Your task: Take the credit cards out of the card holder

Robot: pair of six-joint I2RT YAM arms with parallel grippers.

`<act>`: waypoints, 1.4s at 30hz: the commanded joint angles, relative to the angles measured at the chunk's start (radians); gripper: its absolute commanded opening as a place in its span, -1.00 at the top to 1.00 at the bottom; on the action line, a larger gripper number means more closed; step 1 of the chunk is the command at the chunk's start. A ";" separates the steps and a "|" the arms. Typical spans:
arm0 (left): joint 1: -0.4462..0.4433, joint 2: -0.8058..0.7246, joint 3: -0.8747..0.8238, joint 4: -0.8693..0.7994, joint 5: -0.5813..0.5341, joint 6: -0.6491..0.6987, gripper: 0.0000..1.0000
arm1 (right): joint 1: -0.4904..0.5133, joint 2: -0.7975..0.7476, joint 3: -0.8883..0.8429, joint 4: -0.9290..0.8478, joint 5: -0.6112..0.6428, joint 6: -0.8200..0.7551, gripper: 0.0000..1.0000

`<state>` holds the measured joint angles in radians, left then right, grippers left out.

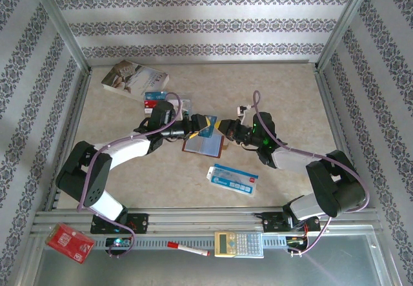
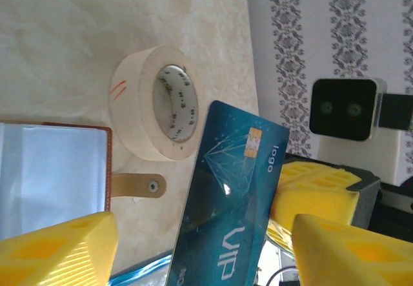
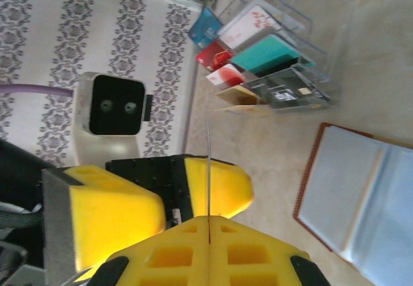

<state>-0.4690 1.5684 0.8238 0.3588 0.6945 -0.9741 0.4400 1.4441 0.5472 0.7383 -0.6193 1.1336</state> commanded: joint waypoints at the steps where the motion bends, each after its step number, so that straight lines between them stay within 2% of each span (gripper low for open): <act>1: 0.009 0.010 0.004 0.130 0.080 -0.010 -0.24 | -0.008 -0.016 0.000 0.098 -0.051 0.052 1.00; 5: 0.012 -0.011 -0.049 0.308 0.075 -0.041 0.10 | -0.013 -0.010 -0.005 0.124 -0.054 0.072 1.00; 9: 0.017 -0.017 -0.056 0.291 0.071 -0.026 0.29 | -0.015 -0.006 -0.013 0.142 -0.057 0.083 1.00; 21: 0.051 -0.016 -0.071 0.270 0.065 -0.029 0.36 | -0.022 0.010 -0.033 0.171 -0.057 0.098 1.00; 31: 0.052 0.001 -0.047 0.269 0.095 -0.020 0.93 | -0.021 0.039 -0.031 0.190 -0.060 0.103 1.00; 35: 0.052 -0.005 -0.044 0.248 0.087 -0.004 1.00 | -0.026 0.054 -0.033 0.176 -0.050 0.090 1.00; 37: 0.057 -0.013 -0.041 0.216 0.080 0.015 1.00 | -0.029 0.058 -0.033 0.141 -0.039 0.072 0.75; 42: 0.069 -0.048 -0.028 0.091 0.031 0.086 1.00 | -0.037 0.058 -0.028 0.035 -0.006 0.022 0.37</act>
<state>-0.4164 1.5661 0.7643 0.5346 0.7559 -0.9604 0.4141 1.4971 0.5167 0.8261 -0.6491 1.2034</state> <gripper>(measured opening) 0.062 0.301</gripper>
